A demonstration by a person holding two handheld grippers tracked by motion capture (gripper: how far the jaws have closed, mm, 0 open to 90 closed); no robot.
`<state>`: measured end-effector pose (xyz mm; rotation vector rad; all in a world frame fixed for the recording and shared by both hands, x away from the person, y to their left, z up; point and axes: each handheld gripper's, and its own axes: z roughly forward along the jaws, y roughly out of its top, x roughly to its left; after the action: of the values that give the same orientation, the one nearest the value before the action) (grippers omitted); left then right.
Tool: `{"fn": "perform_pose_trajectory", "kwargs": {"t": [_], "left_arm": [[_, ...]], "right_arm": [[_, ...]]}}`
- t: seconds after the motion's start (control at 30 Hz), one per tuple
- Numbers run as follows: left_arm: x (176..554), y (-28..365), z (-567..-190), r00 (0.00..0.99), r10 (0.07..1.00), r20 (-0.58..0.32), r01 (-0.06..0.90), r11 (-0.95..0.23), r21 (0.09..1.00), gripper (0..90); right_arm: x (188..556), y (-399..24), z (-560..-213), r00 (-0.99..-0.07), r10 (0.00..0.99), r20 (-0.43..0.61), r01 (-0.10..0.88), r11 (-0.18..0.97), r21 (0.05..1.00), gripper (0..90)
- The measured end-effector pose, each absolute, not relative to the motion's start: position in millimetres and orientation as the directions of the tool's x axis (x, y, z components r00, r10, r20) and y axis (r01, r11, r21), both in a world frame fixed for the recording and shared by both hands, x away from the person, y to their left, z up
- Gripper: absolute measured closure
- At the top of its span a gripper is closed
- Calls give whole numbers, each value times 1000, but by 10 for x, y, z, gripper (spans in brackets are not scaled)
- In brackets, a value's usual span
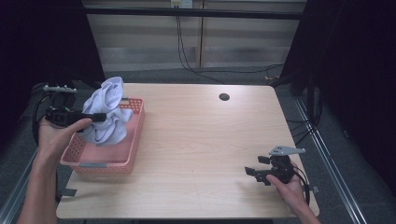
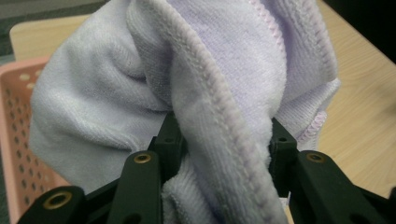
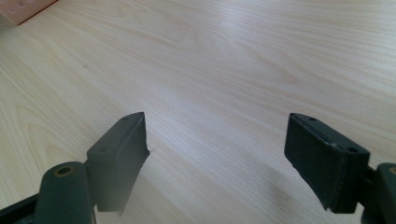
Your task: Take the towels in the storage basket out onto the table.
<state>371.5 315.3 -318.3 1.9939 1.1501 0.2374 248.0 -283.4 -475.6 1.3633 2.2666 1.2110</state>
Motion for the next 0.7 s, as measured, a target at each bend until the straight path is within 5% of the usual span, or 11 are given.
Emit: {"fn": "perform_pose_trajectory", "kwargs": {"t": [0.7], "left_arm": [[3848,2402,-2927,673,712,-203,571,-325,754,589]], "right_arm": [[2472,-2858,-4746,-539,817,206,623,222,750,214]]}}
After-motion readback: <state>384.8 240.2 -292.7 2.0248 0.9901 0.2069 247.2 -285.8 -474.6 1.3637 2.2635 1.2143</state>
